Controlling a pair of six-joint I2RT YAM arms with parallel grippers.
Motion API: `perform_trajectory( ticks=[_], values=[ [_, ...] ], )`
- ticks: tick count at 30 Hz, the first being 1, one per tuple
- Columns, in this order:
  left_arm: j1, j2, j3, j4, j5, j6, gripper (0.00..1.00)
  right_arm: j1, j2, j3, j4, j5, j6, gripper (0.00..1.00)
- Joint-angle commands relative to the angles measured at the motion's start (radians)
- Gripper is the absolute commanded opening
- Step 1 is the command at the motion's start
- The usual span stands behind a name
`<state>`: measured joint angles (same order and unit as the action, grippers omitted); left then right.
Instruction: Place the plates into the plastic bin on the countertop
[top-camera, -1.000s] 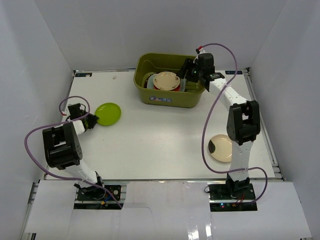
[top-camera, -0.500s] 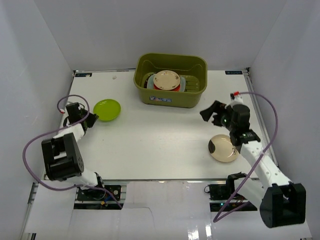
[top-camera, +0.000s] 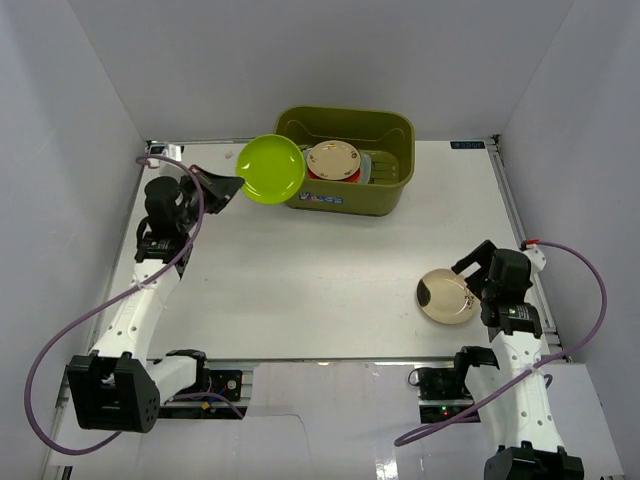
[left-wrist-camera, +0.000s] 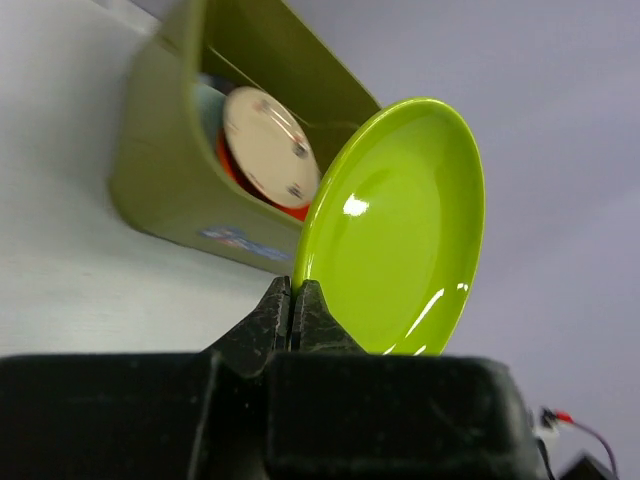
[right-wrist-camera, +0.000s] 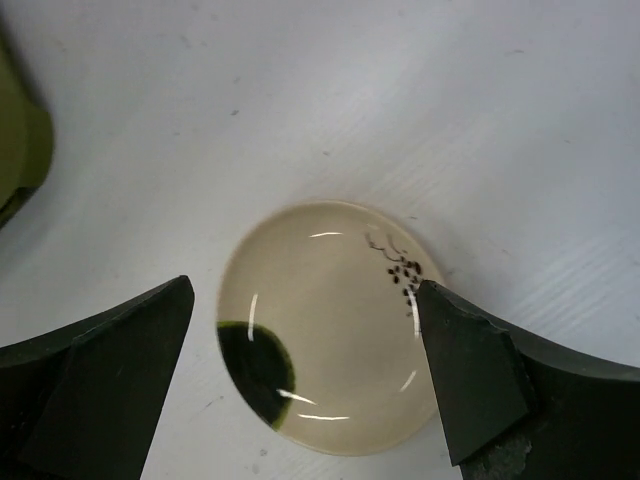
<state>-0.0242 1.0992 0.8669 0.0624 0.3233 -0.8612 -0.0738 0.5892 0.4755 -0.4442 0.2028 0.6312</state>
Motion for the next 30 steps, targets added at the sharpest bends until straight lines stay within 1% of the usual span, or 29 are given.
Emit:
perform_trajectory(
  ticks=[1,2,4,8,11,12,16,17,19,20,22,23,25,26,27,28,29,30],
  values=[
    [-0.097,0.004,0.058,0.03,0.048,-0.01,0.0,-0.056,-0.003,-0.024,-0.152,0.116,0.042,0.99],
    [-0.112,0.019,0.082,0.034,0.049,-0.01,0.0,-0.076,-0.003,-0.046,-0.159,0.154,0.067,0.99],
    [-0.156,0.033,0.102,0.05,0.046,-0.01,0.0,-0.095,0.02,-0.048,-0.159,0.149,0.084,0.99],
    [-0.213,0.076,0.156,0.071,0.028,-0.004,0.0,-0.135,0.073,-0.092,-0.139,0.035,0.117,0.99],
    [-0.23,0.126,0.201,0.082,0.019,-0.001,0.0,-0.135,0.08,-0.159,-0.071,-0.081,0.119,1.0],
    [-0.24,0.16,0.214,0.083,0.014,0.004,0.0,-0.135,0.078,-0.185,-0.053,-0.115,0.124,0.96],
    [-0.275,0.254,0.299,0.08,-0.015,0.033,0.0,-0.135,0.08,-0.235,-0.005,-0.141,0.142,0.86],
    [-0.282,0.275,0.32,0.07,-0.036,0.039,0.0,-0.136,0.095,-0.244,0.008,-0.144,0.145,0.8],
    [-0.306,0.347,0.388,0.054,-0.056,0.06,0.0,-0.135,0.116,-0.264,0.05,-0.154,0.139,0.74],
    [-0.321,0.373,0.44,0.031,-0.076,0.068,0.0,-0.136,0.144,-0.27,0.065,-0.157,0.136,0.65],
    [-0.336,0.451,0.497,-0.011,-0.105,0.102,0.0,-0.136,0.179,-0.282,0.111,-0.175,0.127,0.56],
    [-0.342,0.479,0.526,-0.025,-0.121,0.114,0.0,-0.136,0.188,-0.285,0.125,-0.183,0.122,0.46],
    [-0.361,0.558,0.607,-0.053,-0.156,0.131,0.0,-0.135,0.205,-0.281,0.148,-0.192,0.116,0.34],
    [-0.371,0.585,0.633,-0.084,-0.168,0.145,0.0,-0.136,0.218,-0.276,0.165,-0.194,0.111,0.23],
    [-0.376,0.612,0.661,-0.102,-0.181,0.152,0.0,-0.136,0.222,-0.27,0.17,-0.194,0.107,0.17],
    [-0.381,0.64,0.72,-0.116,-0.197,0.157,0.0,-0.138,0.227,-0.261,0.171,-0.192,0.096,0.11],
    [-0.39,0.696,0.75,-0.145,-0.207,0.166,0.0,-0.138,0.227,-0.236,0.171,-0.194,0.088,0.08],
    [-0.396,0.724,0.779,-0.159,-0.216,0.172,0.0,-0.136,0.224,-0.224,0.171,-0.194,0.082,0.08]
  ],
)
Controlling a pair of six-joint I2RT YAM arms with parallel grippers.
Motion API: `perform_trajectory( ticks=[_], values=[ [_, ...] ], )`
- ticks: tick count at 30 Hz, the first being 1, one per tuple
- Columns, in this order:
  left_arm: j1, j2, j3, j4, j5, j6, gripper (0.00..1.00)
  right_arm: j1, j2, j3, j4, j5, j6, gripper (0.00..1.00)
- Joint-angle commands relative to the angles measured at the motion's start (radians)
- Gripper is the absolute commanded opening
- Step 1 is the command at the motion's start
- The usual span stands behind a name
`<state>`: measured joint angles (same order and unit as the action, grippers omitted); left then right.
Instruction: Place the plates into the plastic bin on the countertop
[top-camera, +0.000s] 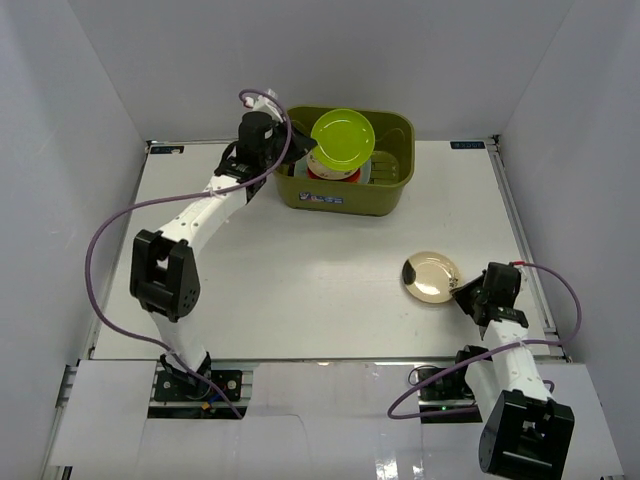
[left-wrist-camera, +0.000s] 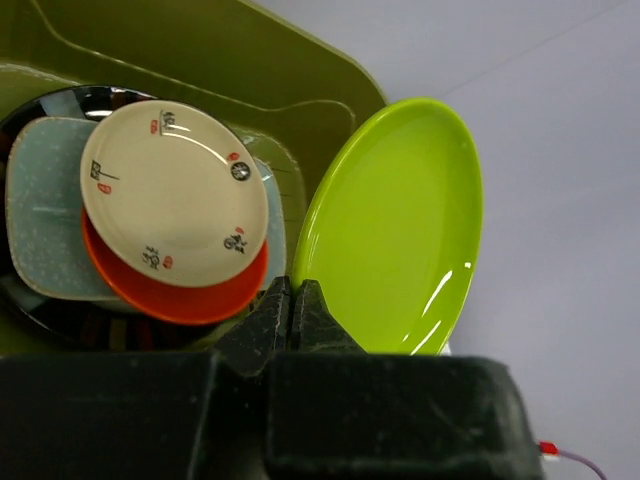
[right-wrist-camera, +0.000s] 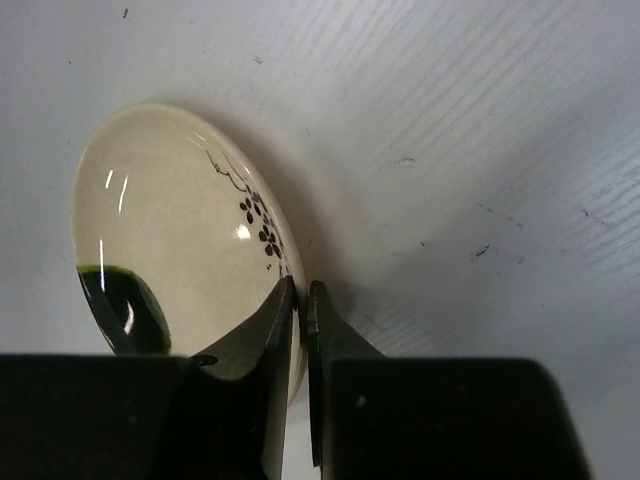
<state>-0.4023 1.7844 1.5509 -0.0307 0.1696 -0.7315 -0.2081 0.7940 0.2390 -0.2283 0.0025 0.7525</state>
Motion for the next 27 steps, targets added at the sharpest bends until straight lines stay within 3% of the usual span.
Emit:
perform_trajectory(
  ticks=[1,5,9,15,23,24,26,27],
  values=[
    [-0.024,0.068,0.165,-0.083,-0.074,0.049,0.0,-0.004,0.013,0.026,-0.045,0.007,-0.045,0.08],
    [-0.069,0.238,0.331,-0.176,-0.129,0.083,0.0,-0.002,-0.03,0.111,-0.046,-0.027,-0.058,0.08],
    [-0.079,0.357,0.449,-0.221,-0.191,0.081,0.0,-0.001,-0.041,0.147,-0.009,-0.12,-0.053,0.08],
    [-0.078,0.493,0.63,-0.305,-0.307,0.125,0.0,-0.001,-0.039,0.256,-0.017,-0.142,-0.061,0.08],
    [-0.055,0.538,0.634,-0.318,-0.358,0.162,0.0,-0.001,-0.03,0.407,0.026,-0.176,-0.024,0.08],
    [-0.053,0.541,0.637,-0.318,-0.346,0.164,0.04,-0.001,-0.042,0.425,0.029,-0.171,-0.024,0.08],
    [-0.052,0.543,0.637,-0.316,-0.329,0.167,0.21,0.001,-0.052,0.477,0.041,-0.17,-0.03,0.08],
    [-0.052,0.537,0.637,-0.31,-0.306,0.167,0.41,0.001,-0.049,0.496,0.05,-0.179,-0.035,0.08]
  ],
)
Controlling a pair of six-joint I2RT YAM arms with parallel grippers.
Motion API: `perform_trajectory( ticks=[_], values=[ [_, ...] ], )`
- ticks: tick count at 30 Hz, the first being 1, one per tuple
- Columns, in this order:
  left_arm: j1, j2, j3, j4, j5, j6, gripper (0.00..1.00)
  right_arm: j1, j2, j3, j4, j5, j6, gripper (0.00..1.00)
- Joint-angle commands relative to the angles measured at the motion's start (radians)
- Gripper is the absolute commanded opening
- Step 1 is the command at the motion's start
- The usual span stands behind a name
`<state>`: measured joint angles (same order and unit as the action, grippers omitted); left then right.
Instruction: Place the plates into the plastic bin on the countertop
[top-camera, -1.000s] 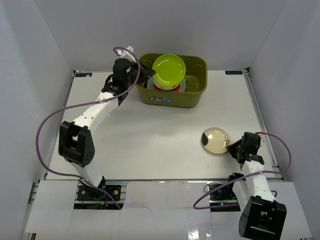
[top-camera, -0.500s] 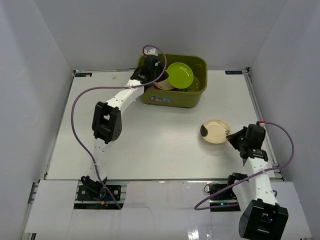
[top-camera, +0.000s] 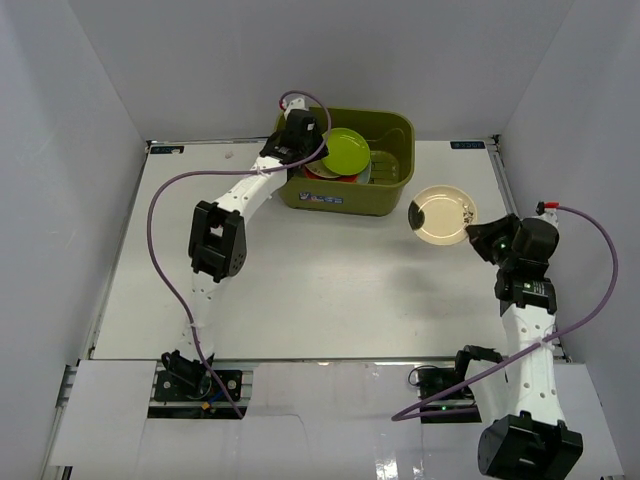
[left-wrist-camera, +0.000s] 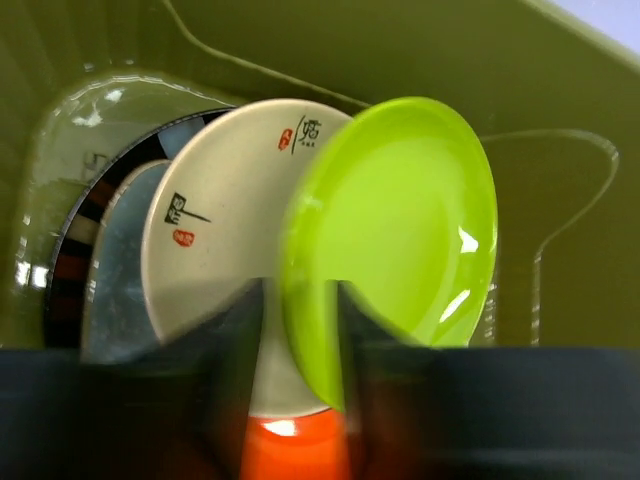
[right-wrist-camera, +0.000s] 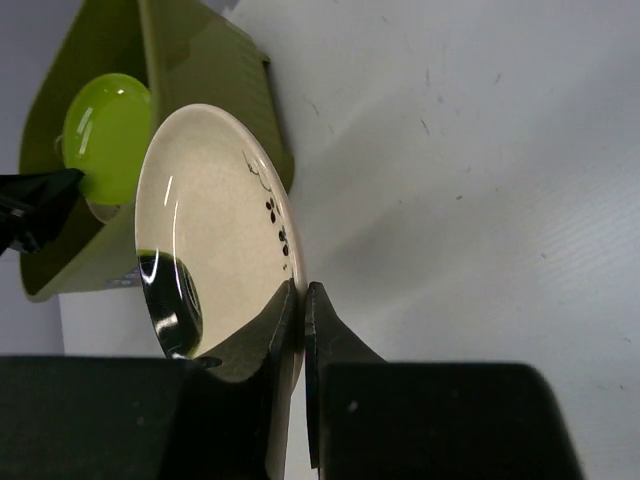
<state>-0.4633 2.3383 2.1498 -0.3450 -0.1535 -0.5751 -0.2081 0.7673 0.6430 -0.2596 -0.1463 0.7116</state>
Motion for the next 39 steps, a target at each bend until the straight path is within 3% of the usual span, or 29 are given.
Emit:
perform_trajectory(
  ticks=[1,3,6,13,16,27,29,30,32,33,34,36,39],
  values=[
    [0.009,-0.031,0.038,0.011,0.032,0.011,0.51,0.003,-0.016,0.13,0.089,-0.041,0.0,0.08],
    [0.009,-0.054,0.039,0.029,0.057,0.017,0.73,0.024,0.025,0.17,0.114,-0.068,-0.003,0.08],
    [0.014,-0.118,0.039,0.061,0.113,0.02,0.89,0.102,0.107,0.251,0.138,-0.053,-0.018,0.08],
    [0.032,-0.345,0.025,0.098,0.219,0.043,0.95,0.375,0.416,0.536,0.166,0.091,-0.101,0.08],
    [0.038,-0.506,-0.08,0.119,0.213,0.078,0.96,0.461,0.591,0.676,0.164,0.139,-0.127,0.08],
    [0.041,-1.138,-0.888,0.201,0.083,0.173,0.98,0.596,1.151,1.087,0.106,0.212,-0.158,0.1],
    [0.041,-1.232,-0.956,0.176,0.077,0.178,0.98,0.61,1.232,1.207,0.066,0.197,-0.172,0.27],
    [0.043,-1.258,-0.985,0.149,0.081,0.184,0.98,0.612,1.251,1.242,0.034,0.194,-0.179,0.57],
    [0.041,-1.303,-1.05,0.115,0.1,0.201,0.98,0.613,1.253,1.302,0.013,0.179,-0.201,0.71],
    [0.041,-1.338,-1.065,0.071,0.104,0.21,0.98,0.613,1.233,1.299,0.008,0.188,-0.207,0.9],
    [0.041,-1.353,-1.076,0.048,0.112,0.218,0.98,0.613,1.21,1.285,0.017,0.2,-0.212,0.97],
    [0.041,-1.402,-1.102,-0.007,0.132,0.218,0.98,0.613,1.111,1.207,0.052,0.212,-0.236,0.9],
    [0.04,-1.473,-1.137,-0.029,0.154,0.192,0.98,0.613,0.93,1.027,0.095,0.197,-0.264,0.9]
  ],
)
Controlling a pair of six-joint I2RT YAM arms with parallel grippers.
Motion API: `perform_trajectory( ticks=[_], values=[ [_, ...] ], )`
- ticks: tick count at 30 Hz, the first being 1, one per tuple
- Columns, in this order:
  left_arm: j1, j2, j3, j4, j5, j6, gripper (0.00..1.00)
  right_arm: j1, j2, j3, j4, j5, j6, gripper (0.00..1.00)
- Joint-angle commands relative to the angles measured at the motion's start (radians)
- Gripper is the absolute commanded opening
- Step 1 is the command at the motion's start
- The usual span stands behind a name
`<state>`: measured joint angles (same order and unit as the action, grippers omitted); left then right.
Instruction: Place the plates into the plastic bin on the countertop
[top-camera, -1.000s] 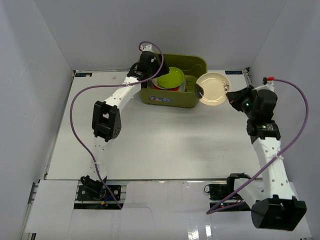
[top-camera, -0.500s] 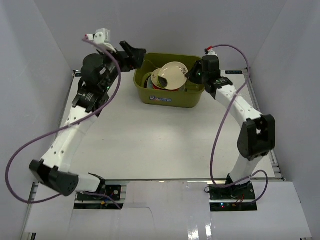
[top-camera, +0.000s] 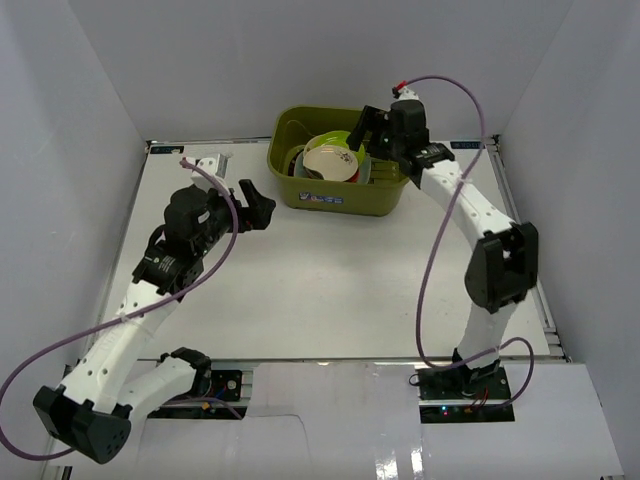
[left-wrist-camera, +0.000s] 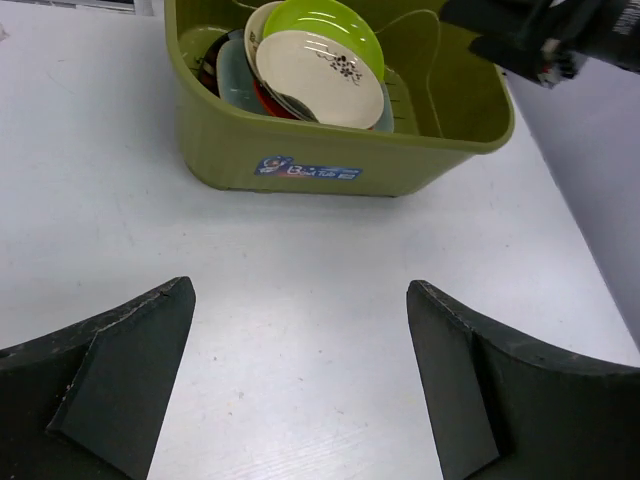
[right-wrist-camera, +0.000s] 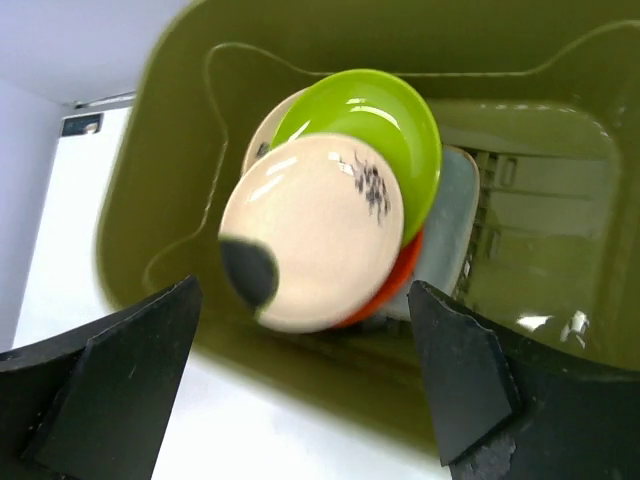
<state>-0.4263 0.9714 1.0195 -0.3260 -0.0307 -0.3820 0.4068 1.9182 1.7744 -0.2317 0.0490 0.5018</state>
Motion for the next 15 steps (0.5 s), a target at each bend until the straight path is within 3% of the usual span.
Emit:
perform_trajectory(
  ticks=[1,6,9,15],
  values=[
    [0.004,-0.12,-0.01,-0.048,0.049,-0.014,0.98,-0.002,-0.273,-0.169,0.109,-0.006,-0.062,0.9],
    [0.003,-0.152,0.039,-0.051,0.167,-0.041,0.98,0.003,-0.707,-0.656,0.219,-0.075,-0.092,0.9],
    [0.003,-0.163,0.067,-0.07,0.235,-0.04,0.98,0.004,-0.953,-0.839,0.204,-0.089,-0.124,0.9],
    [0.003,-0.289,0.036,-0.14,0.177,-0.035,0.98,0.006,-1.387,-1.006,-0.02,-0.08,-0.186,0.9]
  ],
)
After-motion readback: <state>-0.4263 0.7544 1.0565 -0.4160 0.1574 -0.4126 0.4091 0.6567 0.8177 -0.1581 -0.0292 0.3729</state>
